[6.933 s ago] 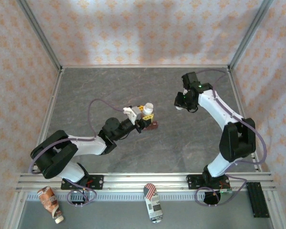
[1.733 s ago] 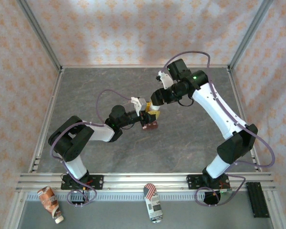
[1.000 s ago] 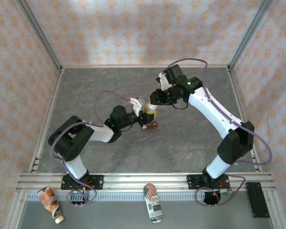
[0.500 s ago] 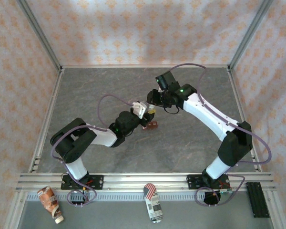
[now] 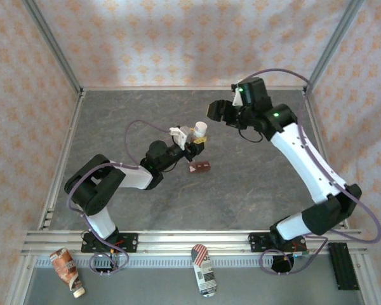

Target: Sort the pills into containers

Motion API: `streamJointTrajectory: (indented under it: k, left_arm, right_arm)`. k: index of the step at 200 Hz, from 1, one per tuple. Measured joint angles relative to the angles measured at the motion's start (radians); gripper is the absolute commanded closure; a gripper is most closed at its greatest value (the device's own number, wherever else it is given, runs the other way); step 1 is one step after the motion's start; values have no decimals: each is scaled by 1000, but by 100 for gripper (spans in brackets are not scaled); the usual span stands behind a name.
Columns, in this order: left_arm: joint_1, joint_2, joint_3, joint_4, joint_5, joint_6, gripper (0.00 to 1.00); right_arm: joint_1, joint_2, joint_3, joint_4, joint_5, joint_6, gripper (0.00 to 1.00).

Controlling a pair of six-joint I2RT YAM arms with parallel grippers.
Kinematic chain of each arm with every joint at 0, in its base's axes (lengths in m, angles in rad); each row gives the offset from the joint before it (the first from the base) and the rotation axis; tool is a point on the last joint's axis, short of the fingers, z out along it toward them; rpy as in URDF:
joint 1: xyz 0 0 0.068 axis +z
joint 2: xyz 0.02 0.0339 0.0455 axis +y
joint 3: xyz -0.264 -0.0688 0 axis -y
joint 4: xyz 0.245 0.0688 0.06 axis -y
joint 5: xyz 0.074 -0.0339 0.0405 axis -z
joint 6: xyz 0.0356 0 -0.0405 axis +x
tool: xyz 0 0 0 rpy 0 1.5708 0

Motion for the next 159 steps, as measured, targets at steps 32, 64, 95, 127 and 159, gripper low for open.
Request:
streamJointTrajectory:
  k: [32,64,95,127,159]
  left_arm:
    - [26,0,0,11,169,-52,100]
    - [36,0,15,13,293,-105,100]
    - [38,0,43,14,372,-152,100]
    - [38,0,52,14,412,-179,100]
    - [38,0,60,14,428,-196,100]
  right_arm:
    - [-14,-16,40,-65,-52,-133,25]
    - [-14,35,62,-140,-118,-262,24]
    - [-13,79,62,-186,-165,-328,24]
    - [3,97,62,-206,-192,-364,26]
    - [19,112,62,-211,-198,-379,30]
